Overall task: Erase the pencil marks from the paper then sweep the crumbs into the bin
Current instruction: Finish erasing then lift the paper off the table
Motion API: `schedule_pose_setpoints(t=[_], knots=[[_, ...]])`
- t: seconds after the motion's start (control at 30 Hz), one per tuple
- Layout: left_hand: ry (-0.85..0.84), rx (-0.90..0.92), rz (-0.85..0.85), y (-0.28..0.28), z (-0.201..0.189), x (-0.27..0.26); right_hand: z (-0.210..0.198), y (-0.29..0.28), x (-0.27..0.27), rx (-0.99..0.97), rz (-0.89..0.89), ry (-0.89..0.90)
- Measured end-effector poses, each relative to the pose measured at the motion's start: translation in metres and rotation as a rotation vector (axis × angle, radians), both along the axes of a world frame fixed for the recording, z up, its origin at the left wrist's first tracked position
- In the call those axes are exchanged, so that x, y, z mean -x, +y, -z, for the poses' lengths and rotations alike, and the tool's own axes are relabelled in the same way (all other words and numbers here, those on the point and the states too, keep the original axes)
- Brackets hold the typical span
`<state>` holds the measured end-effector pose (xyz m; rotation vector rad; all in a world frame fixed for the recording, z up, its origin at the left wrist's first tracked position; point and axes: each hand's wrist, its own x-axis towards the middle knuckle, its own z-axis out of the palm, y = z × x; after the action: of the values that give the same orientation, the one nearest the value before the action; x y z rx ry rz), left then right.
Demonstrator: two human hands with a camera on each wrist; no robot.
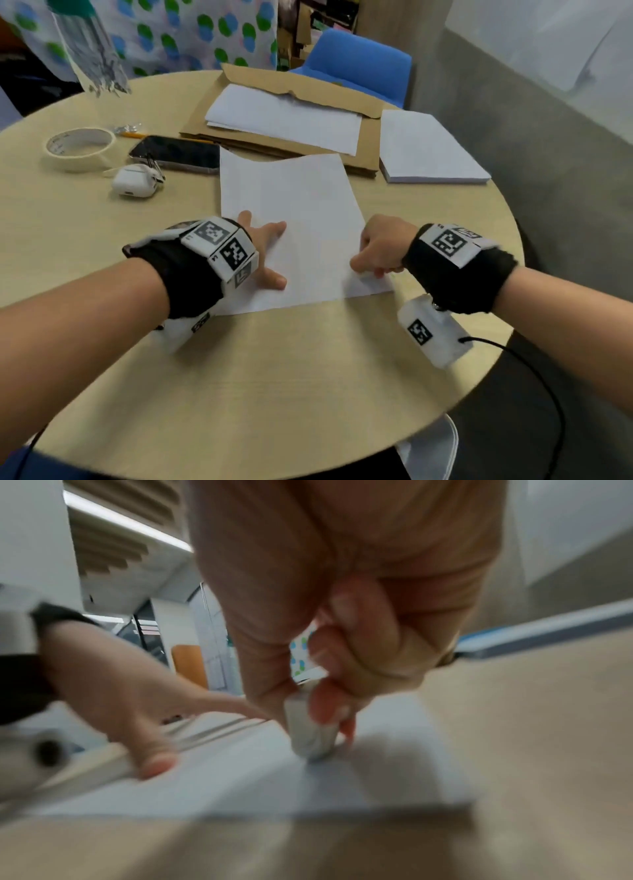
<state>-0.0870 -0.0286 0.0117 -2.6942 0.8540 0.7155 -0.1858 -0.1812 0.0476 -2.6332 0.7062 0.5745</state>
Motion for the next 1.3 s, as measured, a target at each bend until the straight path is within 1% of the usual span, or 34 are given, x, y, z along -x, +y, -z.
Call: schedule_pose_setpoints(t=[0.03,0.13,0.2,0.3,0.43,0.47,0.57,0.63,0.73,0.77,0.8,0.9,0.97,1.03,1.1,1.13,1.17,1.2,1.23,1.3], knots=[[-0.003,-0.008,0.002,0.0,0.0,-0.001,-0.002,-0.001,-0.002,-0.009,-0.003,-0.003],[-0.013,-0.019,-0.007,-0.002,0.002,-0.004,0.002,0.02,-0.016,-0.17,-0.065,-0.052],[-0.013,-0.023,-0.012,-0.002,0.001,-0.003,0.01,0.032,-0.02,-0.224,-0.081,-0.063],[-0.004,-0.011,-0.009,-0.001,0.0,-0.001,0.014,0.013,-0.007,-0.157,-0.011,-0.058],[-0.001,-0.013,0.002,-0.001,0.0,-0.001,0.005,-0.018,0.009,-0.039,0.043,-0.03],[-0.004,-0.015,0.004,-0.001,0.0,-0.001,0.004,-0.015,0.008,-0.051,0.034,-0.039],[-0.013,-0.007,-0.006,-0.002,0.002,-0.001,0.012,-0.001,0.002,-0.191,0.011,-0.057],[-0.018,-0.002,-0.005,-0.001,0.003,-0.001,0.016,-0.004,0.004,-0.205,0.05,-0.045],[-0.014,-0.004,-0.006,0.0,0.003,-0.001,0.01,-0.021,0.01,-0.076,0.091,-0.006],[-0.014,-0.012,-0.004,-0.001,0.003,-0.001,0.007,-0.023,0.01,-0.036,0.083,-0.004],[-0.016,-0.019,-0.002,-0.002,0.003,-0.002,0.006,-0.02,0.006,-0.037,0.066,-0.014],[-0.02,-0.029,-0.009,-0.004,0.004,-0.004,0.01,0.006,-0.011,-0.214,0.007,-0.065],[-0.015,-0.034,-0.02,-0.003,0.005,-0.004,0.017,0.015,-0.017,-0.25,0.005,-0.092],[-0.013,-0.033,-0.018,-0.003,0.004,-0.004,0.019,0.003,-0.013,-0.192,0.05,-0.103],[-0.011,-0.031,-0.02,-0.002,0.004,-0.004,0.016,-0.019,0.0,-0.09,0.091,-0.078],[-0.009,-0.036,-0.023,-0.002,0.004,-0.004,0.014,-0.029,0.007,-0.073,0.11,-0.065],[-0.008,-0.034,-0.024,-0.002,0.004,-0.005,0.012,-0.036,0.013,-0.118,0.134,-0.068],[-0.014,-0.026,-0.018,-0.002,0.005,-0.006,0.011,-0.04,0.018,-0.257,0.19,-0.116],[-0.027,-0.018,-0.01,-0.002,0.005,-0.007,0.009,-0.038,0.019,-0.489,0.295,-0.21],[-0.047,-0.015,-0.002,-0.002,0.007,-0.009,0.011,-0.022,0.015,-1.028,0.509,-0.421]])
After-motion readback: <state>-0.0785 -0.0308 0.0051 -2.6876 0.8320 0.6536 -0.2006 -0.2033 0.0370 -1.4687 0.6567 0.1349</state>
